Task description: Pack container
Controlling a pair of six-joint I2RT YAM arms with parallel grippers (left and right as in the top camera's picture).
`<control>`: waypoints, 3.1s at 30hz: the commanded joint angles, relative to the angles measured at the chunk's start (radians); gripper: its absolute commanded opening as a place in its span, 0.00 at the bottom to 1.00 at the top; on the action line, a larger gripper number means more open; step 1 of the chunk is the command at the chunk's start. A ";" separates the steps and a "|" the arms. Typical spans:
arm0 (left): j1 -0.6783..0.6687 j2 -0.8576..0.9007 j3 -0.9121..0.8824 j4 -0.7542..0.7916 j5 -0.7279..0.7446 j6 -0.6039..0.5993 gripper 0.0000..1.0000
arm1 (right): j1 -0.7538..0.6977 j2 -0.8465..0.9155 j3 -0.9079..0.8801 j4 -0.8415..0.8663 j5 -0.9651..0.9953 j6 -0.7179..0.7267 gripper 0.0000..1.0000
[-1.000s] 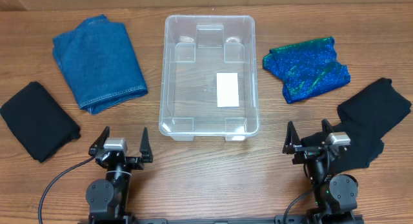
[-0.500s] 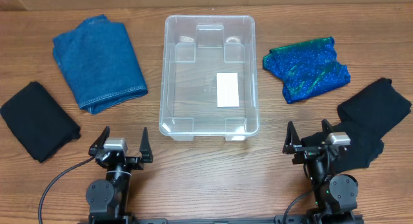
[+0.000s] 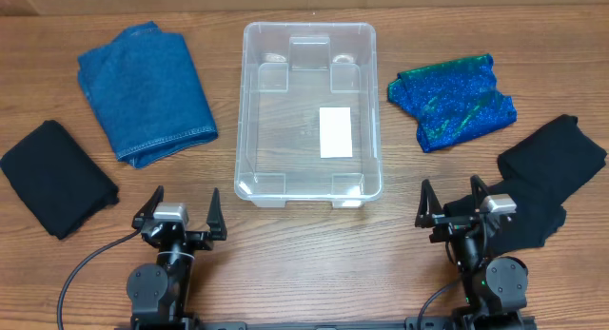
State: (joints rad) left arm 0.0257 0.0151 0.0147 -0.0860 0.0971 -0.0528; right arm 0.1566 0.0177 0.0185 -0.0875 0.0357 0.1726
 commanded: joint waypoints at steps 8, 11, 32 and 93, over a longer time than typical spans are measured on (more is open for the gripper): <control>-0.006 0.274 0.462 -0.323 0.026 -0.022 1.00 | -0.009 0.447 0.432 -0.103 0.174 0.038 1.00; -0.006 0.502 0.665 -0.468 0.027 -0.022 1.00 | -0.042 0.705 0.649 -0.194 0.156 0.038 1.00; -0.006 1.045 1.218 -1.009 0.030 -0.022 1.00 | -0.497 1.835 1.113 -0.393 -0.455 0.140 1.00; -0.006 1.045 1.217 -1.040 0.034 -0.030 1.00 | 0.274 1.824 1.439 -0.164 -0.388 -0.762 0.04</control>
State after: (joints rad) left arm 0.0261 1.0569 1.2072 -1.1297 0.1196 -0.0719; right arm 0.4465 1.8450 1.4361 -0.2707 -0.3660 -0.6025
